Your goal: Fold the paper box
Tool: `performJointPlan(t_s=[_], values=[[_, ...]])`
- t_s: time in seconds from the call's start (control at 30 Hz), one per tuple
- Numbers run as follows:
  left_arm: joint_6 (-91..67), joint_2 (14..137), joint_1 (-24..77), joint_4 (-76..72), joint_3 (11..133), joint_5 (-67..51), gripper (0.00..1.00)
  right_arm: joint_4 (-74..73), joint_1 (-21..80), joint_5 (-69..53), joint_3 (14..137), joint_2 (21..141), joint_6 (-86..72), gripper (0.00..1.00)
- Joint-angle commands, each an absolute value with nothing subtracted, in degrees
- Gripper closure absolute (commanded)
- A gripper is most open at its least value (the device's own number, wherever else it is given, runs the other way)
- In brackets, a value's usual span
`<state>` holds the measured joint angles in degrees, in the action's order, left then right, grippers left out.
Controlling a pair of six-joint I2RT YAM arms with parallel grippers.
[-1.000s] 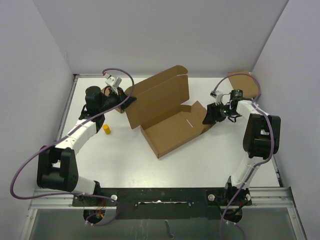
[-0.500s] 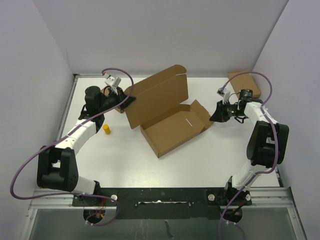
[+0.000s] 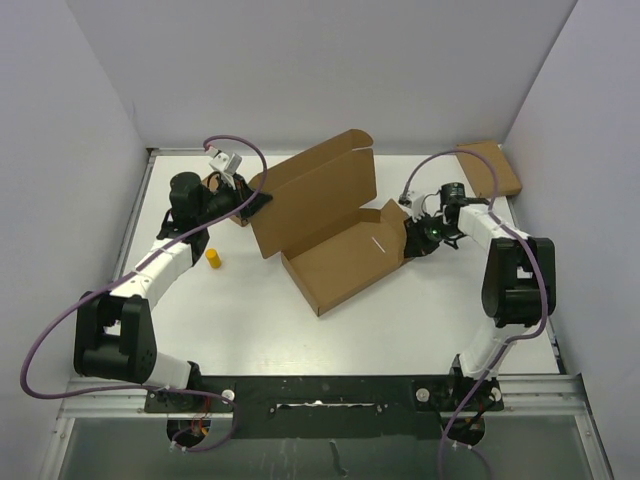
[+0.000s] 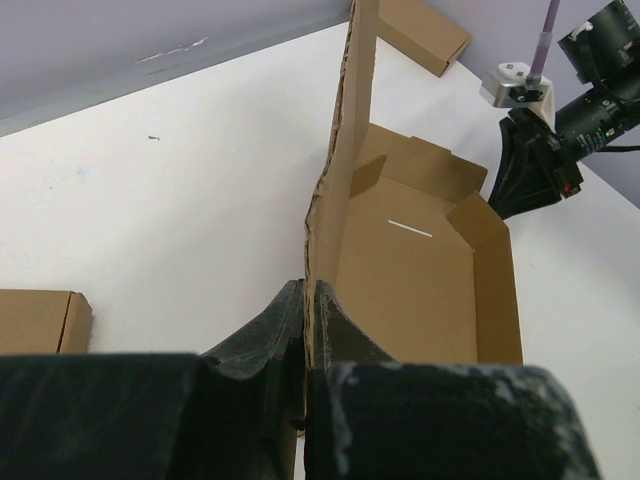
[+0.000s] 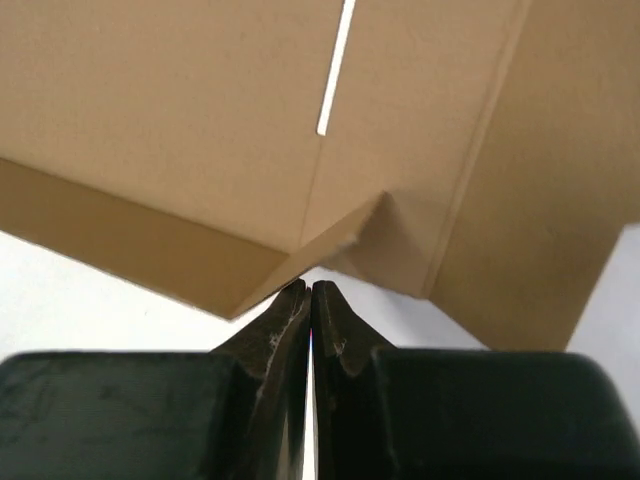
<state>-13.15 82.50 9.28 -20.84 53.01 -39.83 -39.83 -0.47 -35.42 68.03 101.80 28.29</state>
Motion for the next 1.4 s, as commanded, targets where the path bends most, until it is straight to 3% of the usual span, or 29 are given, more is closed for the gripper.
performJointPlan(t_s=[0.0,0.47,0.9,1.37], values=[[-14.20,79.24,8.96,-25.88,53.36,-41.69,1.00,-37.44,3.74,-30.94,71.88,103.35,29.86,0.96],[-15.84,81.03,9.05,-26.89,53.35,-42.19,1.00,-44.92,8.06,-43.91,73.04,104.14,42.31,0.96],[-15.91,81.18,8.93,-28.12,53.09,-44.10,1.00,-39.81,-0.07,-43.77,78.62,102.63,37.48,0.93],[-15.91,81.69,8.79,-28.23,53.26,-44.82,1.00,-27.09,2.12,-38.58,88.38,113.65,29.41,0.95]])
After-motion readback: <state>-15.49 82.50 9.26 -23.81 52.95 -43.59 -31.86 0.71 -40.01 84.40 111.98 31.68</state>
